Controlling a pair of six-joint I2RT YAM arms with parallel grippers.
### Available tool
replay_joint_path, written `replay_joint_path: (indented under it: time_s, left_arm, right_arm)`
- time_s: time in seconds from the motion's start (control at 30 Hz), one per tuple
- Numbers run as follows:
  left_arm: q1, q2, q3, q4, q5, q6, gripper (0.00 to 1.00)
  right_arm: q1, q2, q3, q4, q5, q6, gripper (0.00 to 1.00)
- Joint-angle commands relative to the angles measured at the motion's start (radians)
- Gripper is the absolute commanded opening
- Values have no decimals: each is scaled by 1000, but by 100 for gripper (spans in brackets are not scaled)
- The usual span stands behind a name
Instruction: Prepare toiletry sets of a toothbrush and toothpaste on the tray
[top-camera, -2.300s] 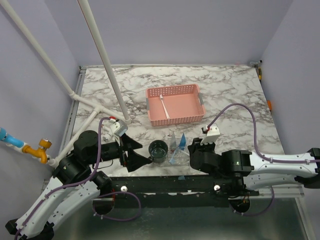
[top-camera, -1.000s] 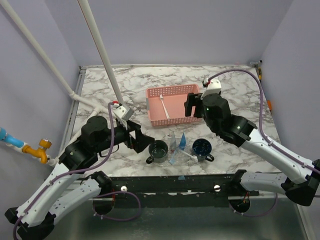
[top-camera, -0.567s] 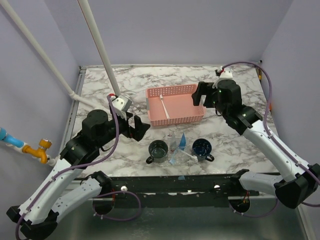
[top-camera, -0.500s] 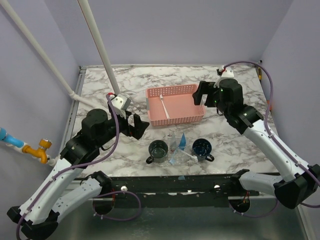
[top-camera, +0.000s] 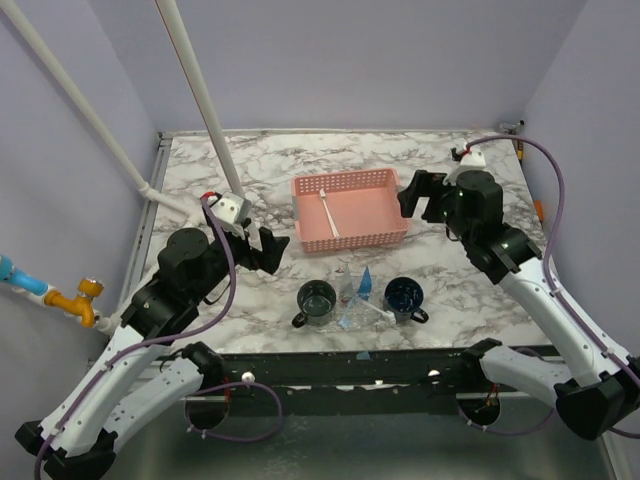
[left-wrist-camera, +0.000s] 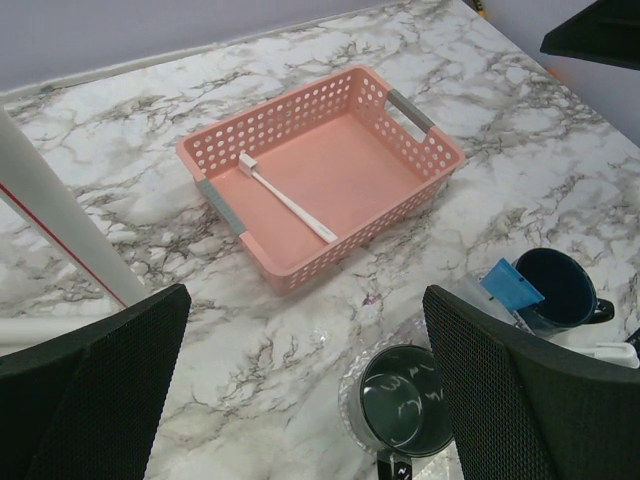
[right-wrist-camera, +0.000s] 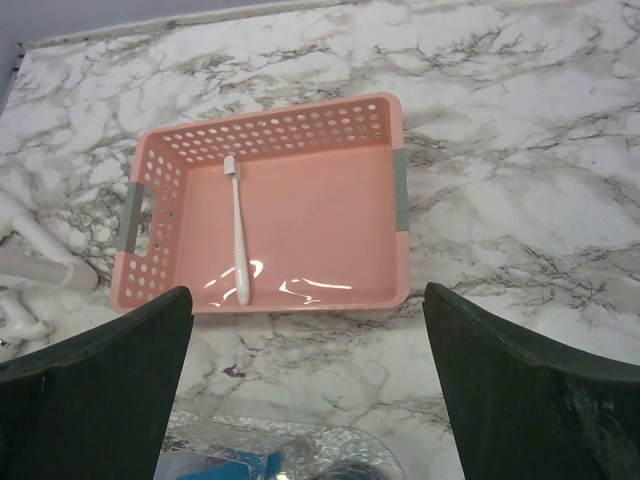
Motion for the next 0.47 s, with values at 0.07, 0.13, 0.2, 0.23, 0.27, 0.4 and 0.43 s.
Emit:
replay_joint_path:
  time_s: [0.07, 0.13, 0.2, 0.23, 0.27, 0.4, 0.43]
  left_arm:
    - [6, -56, -73, 76, -44, 6, 99]
    - [6, -60, -81, 76, -40, 2, 99]
    - [6, -60, -88, 79, -30, 0, 99]
    - [6, -60, -90, 81, -24, 0, 99]
    - [5, -58, -88, 82, -21, 0, 99]
    - [5, -57, -93, 82, -21, 1, 99]
    - [5, -57, -93, 82, -21, 1, 99]
  right_arm:
    - [0, -82, -29, -11, 26, -9, 100]
    - [0, -88, -25, -24, 33, -14, 100]
    - [0, -95, -23, -32, 34, -17, 100]
    - [0, -99, -26, -32, 29, -20, 100]
    - [0, -106, -30, -30, 13, -34, 100]
    - [0, -128, -41, -15, -2, -46, 100]
    - [0, -131, -45, -8, 5, -43, 100]
